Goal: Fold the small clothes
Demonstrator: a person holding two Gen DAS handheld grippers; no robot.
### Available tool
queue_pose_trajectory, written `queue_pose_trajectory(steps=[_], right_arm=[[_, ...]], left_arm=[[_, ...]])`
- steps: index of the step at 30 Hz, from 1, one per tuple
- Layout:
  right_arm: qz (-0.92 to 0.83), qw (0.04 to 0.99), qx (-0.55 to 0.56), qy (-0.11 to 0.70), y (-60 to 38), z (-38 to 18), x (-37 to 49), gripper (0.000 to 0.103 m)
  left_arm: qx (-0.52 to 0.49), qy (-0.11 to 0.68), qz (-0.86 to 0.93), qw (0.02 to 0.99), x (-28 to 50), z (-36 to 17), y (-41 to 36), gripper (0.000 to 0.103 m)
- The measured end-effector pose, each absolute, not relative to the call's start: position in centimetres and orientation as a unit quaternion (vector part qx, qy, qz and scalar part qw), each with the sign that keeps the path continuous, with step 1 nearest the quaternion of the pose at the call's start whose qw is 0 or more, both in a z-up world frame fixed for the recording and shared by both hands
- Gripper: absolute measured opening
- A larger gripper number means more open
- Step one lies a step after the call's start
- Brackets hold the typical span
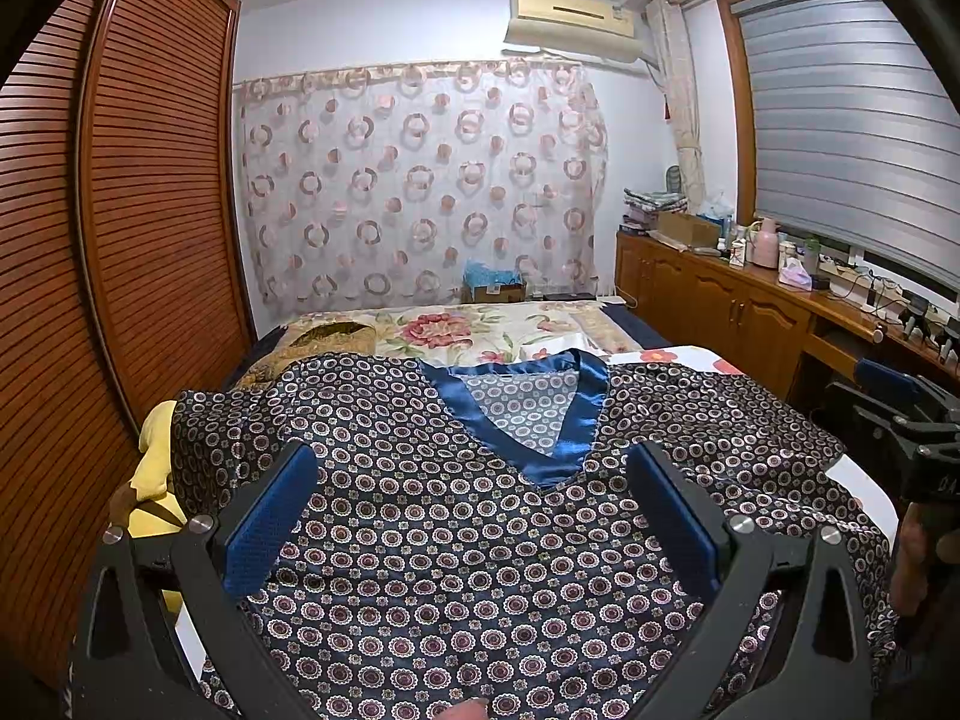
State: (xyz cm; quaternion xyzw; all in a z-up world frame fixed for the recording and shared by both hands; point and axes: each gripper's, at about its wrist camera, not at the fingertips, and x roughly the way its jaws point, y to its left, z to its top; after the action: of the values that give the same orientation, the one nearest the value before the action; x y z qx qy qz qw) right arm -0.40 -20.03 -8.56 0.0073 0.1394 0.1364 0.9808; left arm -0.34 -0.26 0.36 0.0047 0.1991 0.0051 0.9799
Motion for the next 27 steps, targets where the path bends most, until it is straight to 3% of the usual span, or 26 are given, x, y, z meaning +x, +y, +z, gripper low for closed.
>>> queue_pose_trajectory(steps=[27], right_arm=[[0.138,0.981,0.01,0.139,-20.11,-8.5,-0.26,0.103]], left_arm=[[0.008,0.195,0.006,0.981,-0.82,0.91,-0.43,0.103]])
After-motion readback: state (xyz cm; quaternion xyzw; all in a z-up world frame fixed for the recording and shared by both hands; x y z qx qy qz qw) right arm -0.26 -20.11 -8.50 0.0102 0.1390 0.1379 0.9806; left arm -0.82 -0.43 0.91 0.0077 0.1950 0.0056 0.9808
